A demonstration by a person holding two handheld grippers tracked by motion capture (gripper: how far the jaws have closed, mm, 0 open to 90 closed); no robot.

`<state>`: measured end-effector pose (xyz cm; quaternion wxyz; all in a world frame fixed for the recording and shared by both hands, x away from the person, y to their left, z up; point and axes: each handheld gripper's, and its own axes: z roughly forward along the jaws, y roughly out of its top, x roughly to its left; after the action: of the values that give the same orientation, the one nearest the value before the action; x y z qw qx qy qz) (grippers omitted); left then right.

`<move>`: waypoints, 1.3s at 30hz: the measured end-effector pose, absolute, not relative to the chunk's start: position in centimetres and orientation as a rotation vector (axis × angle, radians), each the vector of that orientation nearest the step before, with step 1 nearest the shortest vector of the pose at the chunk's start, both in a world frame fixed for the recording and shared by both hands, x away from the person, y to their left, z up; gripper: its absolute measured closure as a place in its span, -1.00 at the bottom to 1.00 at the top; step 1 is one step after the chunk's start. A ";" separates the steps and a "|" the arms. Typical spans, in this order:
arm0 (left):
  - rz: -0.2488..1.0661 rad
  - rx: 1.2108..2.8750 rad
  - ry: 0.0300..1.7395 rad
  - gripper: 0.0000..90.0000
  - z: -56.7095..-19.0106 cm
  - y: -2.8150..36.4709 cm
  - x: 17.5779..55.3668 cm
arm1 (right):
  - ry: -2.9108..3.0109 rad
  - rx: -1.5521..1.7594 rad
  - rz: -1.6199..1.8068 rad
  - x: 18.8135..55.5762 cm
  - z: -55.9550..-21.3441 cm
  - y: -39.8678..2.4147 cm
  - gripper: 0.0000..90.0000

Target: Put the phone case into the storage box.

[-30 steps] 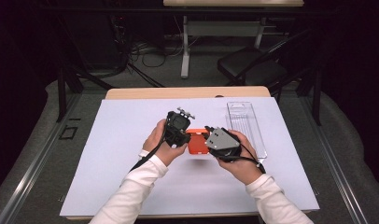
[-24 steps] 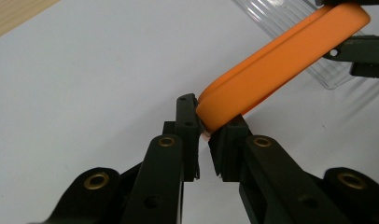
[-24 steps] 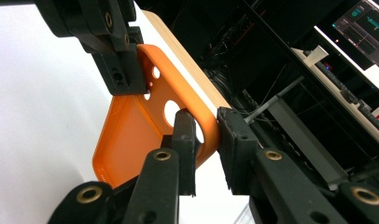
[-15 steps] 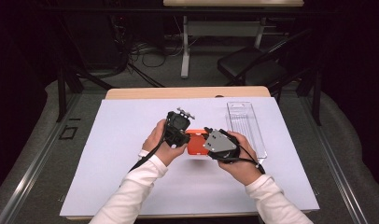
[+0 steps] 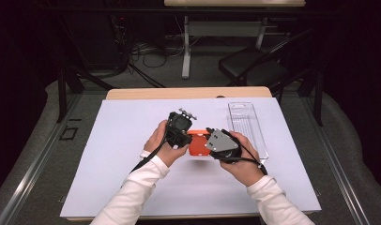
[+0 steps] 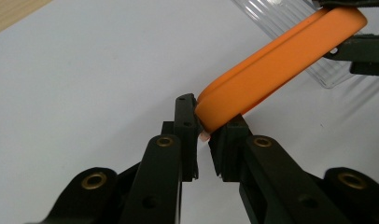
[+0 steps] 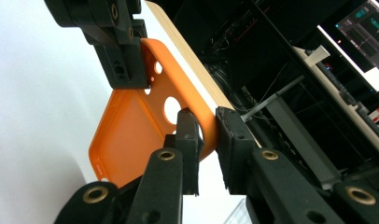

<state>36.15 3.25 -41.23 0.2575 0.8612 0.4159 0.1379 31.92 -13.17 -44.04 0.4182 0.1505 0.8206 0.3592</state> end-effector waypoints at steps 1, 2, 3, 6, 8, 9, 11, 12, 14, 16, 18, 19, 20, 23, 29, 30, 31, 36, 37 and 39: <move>0.371 2.337 1.127 0.81 -41.2 3.2 36.1 | 2.055 0.372 0.898 31.9 -44.0 -13.2 0.77; 0.374 2.336 1.127 0.81 -41.2 3.2 36.1 | 2.052 0.369 0.899 31.9 -44.0 -13.2 0.77; 0.374 2.336 1.126 0.81 -41.2 3.2 36.1 | 2.052 0.370 0.899 31.9 -44.0 -13.3 0.77; 0.378 2.338 1.124 0.81 -41.2 3.1 36.1 | 2.050 0.373 0.899 31.9 -44.0 -13.3 0.77; 0.377 2.340 1.123 0.81 -41.2 3.1 36.1 | 2.052 0.374 0.896 31.9 -44.0 -13.3 0.77; 0.380 2.340 1.123 0.81 -41.2 3.1 36.1 | 2.050 0.372 0.894 31.9 -44.0 -13.3 0.77; 0.381 2.340 1.124 0.81 -41.2 3.1 36.1 | 2.051 0.374 0.898 31.9 -44.1 -13.3 0.77; 0.383 2.339 1.123 0.81 -41.2 3.1 36.0 | 2.048 0.370 0.896 31.9 -44.1 -13.3 0.77; 0.383 2.338 1.120 0.80 -41.2 3.2 36.1 | 2.041 0.359 0.890 31.9 -44.2 -13.2 0.78; 0.382 2.338 1.120 0.80 -41.2 3.2 36.0 | 2.038 0.354 0.889 31.9 -44.2 -13.2 0.78; 0.384 2.335 1.118 0.80 -41.2 3.2 36.0 | 2.029 0.346 0.885 31.9 -44.2 -13.2 0.78; 0.384 2.331 1.117 0.79 -41.1 3.2 36.0 | 2.023 0.346 0.889 31.8 -44.2 -13.3 0.78; 0.382 2.327 1.118 0.79 -41.1 3.2 36.0 | 2.017 0.344 0.895 31.8 -44.2 -13.3 0.78; 0.379 2.316 1.115 0.77 -41.0 3.3 36.0 | 2.000 0.330 0.905 31.9 -44.3 -13.5 0.78; 0.388 2.296 1.105 0.69 -41.0 3.5 36.0 | 1.975 0.326 0.931 31.9 -44.3 -13.8 0.78; 0.390 2.292 1.100 0.67 -41.0 3.6 36.0 | 1.972 0.324 0.933 32.0 -44.3 -13.8 0.78; 0.393 2.291 1.093 0.64 -41.0 3.7 36.0 | 1.973 0.327 0.936 32.0 -44.3 -13.9 0.79; 0.386 2.271 1.085 0.58 -41.2 4.1 36.0 | 1.968 0.328 0.955 32.1 -44.4 -14.1 0.79; 0.382 2.269 1.082 0.57 -41.2 4.1 36.0 | 1.966 0.327 0.959 32.1 -44.4 -14.1 0.79; 0.390 2.264 1.071 0.55 -41.2 4.2 36.0 | 1.963 0.327 0.960 32.2 -44.4 -14.2 0.79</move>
<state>35.97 4.22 -41.22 0.2988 0.8524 0.4032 0.1467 32.17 -14.15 -44.41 0.4493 0.1323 0.7938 0.3879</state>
